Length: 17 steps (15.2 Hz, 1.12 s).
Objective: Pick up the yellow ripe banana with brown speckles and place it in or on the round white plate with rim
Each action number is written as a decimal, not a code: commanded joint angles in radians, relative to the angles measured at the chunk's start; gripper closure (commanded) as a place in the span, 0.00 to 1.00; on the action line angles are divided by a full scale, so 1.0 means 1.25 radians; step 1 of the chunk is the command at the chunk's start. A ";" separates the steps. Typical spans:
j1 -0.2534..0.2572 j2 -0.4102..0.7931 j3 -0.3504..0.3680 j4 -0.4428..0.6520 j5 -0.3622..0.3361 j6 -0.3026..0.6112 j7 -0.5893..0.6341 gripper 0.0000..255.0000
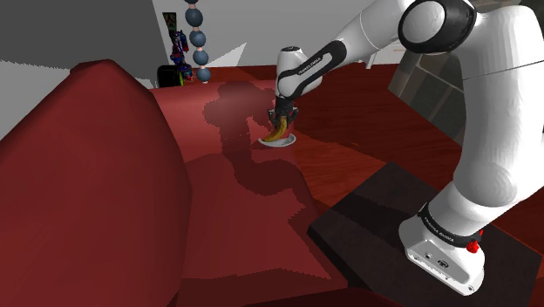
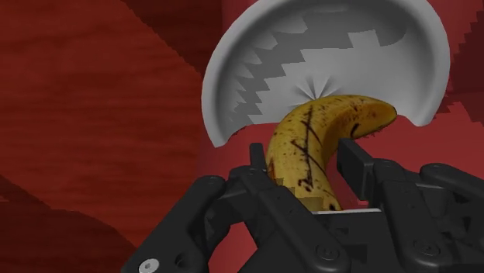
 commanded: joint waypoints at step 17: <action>0.003 -0.024 -0.017 -0.018 0.043 0.009 -0.034 0.00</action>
